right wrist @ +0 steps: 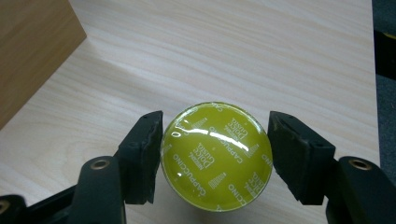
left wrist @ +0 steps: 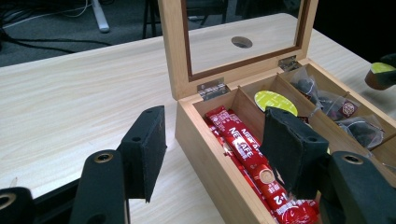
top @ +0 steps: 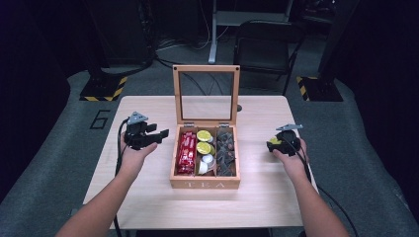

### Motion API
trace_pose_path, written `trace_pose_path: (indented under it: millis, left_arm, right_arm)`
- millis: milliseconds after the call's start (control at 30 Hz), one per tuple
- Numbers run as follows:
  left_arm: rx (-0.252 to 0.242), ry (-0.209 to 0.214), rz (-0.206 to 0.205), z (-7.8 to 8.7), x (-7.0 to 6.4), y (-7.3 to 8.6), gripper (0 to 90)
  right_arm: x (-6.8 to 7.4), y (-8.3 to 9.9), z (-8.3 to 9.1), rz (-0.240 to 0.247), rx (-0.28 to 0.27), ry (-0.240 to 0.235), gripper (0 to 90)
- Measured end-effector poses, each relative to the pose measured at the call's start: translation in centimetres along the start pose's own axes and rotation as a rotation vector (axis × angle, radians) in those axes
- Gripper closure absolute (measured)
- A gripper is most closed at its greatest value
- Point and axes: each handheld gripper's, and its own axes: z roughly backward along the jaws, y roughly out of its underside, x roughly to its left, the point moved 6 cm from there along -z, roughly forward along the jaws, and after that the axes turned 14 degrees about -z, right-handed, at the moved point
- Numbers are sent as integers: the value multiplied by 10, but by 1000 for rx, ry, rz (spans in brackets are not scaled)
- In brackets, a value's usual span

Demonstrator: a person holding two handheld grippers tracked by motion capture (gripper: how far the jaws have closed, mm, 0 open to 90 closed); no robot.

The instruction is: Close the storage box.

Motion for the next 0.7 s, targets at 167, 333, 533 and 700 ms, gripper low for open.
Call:
trace_pose_path:
  millis: [167,333,533,700]
  left_arm:
    - [-2,-1,2,-1,0,1,403]
    - [0,2,0,-2,-1,2,403]
    - [7,5,0,-3,-1,4,403]
    - [9,4,0,-3,-2,4,403]
  right_arm:
    - [-3,6,-3,-12,11,5,366]
    - [-6,9,-6,-23,12,11,366]
    - [-8,14,-7,-33,31,1,363]
    - [-10,16,-7,-39,26,-4,358]
